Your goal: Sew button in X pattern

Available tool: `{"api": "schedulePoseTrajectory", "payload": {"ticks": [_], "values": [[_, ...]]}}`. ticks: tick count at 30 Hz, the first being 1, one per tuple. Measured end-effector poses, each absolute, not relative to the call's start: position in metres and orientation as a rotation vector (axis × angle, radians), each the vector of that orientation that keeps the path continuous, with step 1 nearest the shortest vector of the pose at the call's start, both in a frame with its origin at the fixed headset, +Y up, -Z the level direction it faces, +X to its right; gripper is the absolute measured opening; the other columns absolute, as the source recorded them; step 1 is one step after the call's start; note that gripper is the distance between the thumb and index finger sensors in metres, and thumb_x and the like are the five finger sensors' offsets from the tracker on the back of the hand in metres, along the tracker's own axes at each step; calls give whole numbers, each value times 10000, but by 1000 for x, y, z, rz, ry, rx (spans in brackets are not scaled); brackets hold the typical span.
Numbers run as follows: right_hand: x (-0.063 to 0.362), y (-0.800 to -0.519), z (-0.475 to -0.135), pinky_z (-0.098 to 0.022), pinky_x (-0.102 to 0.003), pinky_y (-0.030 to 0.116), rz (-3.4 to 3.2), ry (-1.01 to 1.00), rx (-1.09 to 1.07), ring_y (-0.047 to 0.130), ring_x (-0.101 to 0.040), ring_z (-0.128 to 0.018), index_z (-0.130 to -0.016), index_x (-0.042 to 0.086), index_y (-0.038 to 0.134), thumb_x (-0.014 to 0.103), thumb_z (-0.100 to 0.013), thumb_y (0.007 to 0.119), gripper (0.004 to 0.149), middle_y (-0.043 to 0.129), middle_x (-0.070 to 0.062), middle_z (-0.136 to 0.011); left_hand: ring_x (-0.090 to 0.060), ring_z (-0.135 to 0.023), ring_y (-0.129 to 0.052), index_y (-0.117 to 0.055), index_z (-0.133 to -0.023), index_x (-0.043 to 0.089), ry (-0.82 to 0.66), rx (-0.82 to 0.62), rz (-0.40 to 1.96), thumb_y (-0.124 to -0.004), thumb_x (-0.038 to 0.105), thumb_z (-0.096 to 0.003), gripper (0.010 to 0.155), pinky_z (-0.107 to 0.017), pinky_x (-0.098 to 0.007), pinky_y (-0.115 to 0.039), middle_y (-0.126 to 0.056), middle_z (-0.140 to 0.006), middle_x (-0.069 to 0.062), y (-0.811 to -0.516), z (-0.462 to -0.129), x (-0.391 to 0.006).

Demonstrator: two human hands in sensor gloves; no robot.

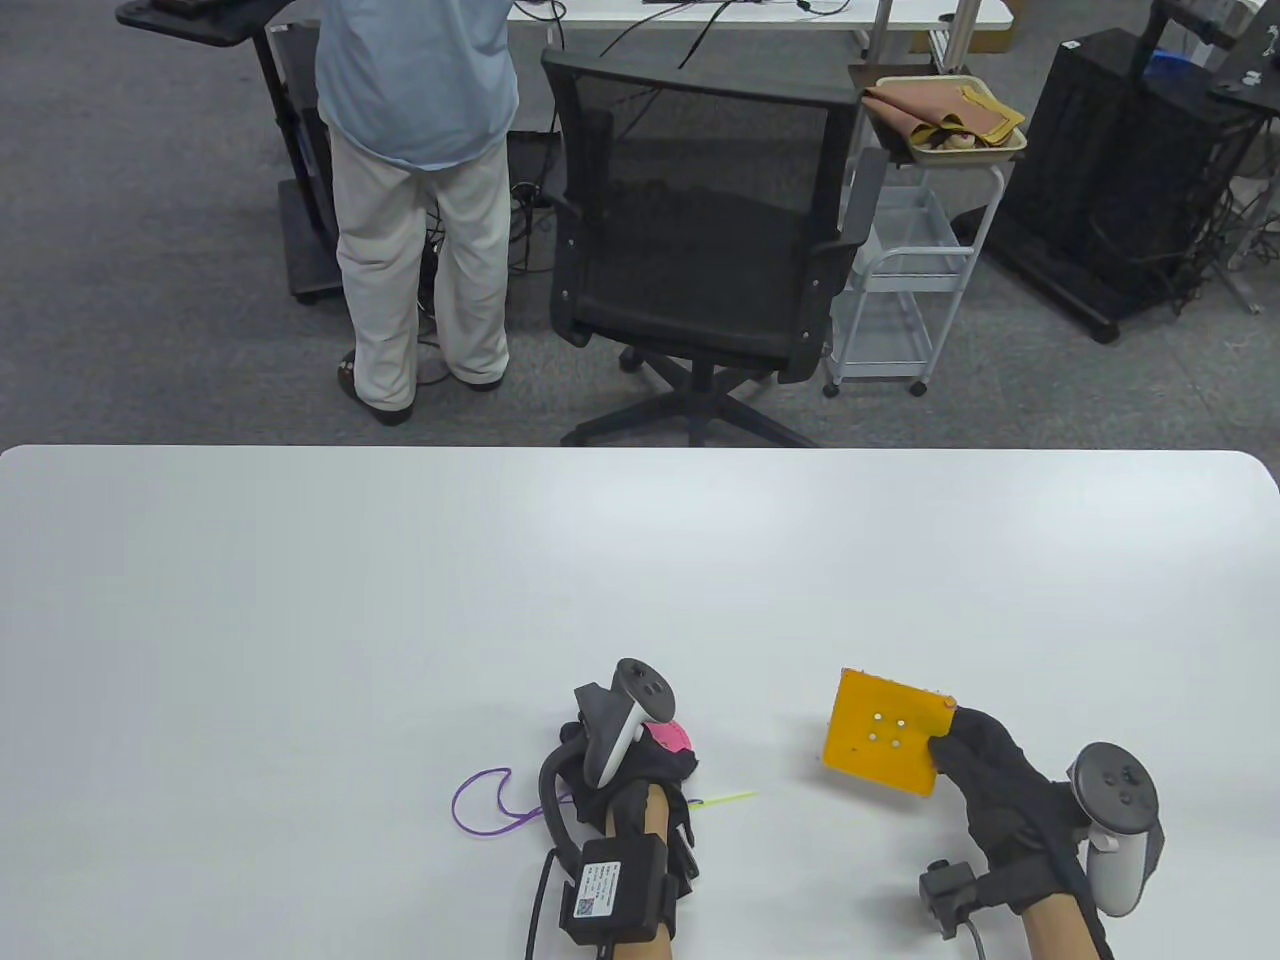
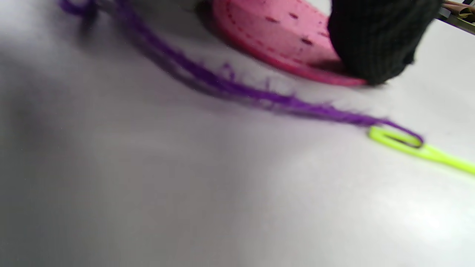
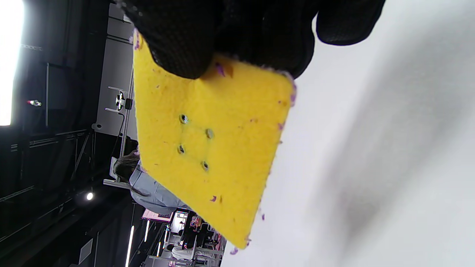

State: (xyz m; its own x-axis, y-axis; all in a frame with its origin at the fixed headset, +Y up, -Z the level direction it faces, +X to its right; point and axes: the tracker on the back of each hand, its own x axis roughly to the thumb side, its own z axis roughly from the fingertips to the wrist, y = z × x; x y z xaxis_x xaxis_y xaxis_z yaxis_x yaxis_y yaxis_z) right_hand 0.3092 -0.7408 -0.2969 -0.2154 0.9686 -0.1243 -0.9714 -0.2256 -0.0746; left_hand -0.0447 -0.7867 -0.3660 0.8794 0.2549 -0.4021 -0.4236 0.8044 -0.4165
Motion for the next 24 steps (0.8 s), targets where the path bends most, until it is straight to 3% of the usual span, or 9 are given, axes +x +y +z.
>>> {"api": "schedulePoseTrajectory", "payload": {"ticks": [6,14,18,24], "values": [[309,-741,-297,-755,-604,485,1792,23,-171,729,-277,-803,-897,274,675,289,-524,717,376,782,-47,-846,-415,-914,-382,-364,-967,160,360,-438,381,-834,469,-434,775,-642,-578,-370,-355,-1027,-152,-783,-367,-48],[310,-742,-297,-754,-607,485,1789,24,-177,729,-278,-802,-898,273,674,289,-525,716,376,782,-47,-846,-417,-863,-568,-582,-900,160,368,-339,437,-759,290,-497,459,-608,-561,-505,-544,-987,-149,-773,-366,-57],[309,-742,-297,-754,-607,484,1789,24,-175,730,-277,-801,-898,272,674,290,-524,716,376,783,-47,-844,-417,-848,-618,-655,-885,175,358,-327,490,-748,260,-500,406,-594,-558,-549,-583,-981,-161,-767,-364,-59],[309,-743,-297,-743,-590,539,1796,29,-179,750,-273,-782,-899,269,674,300,-524,715,378,794,-47,-836,-315,-657,-881,-681,-890,211,312,-324,572,-740,250,-502,394,-472,-513,-759,-842,-809,-113,-756,-359,-63]]}}
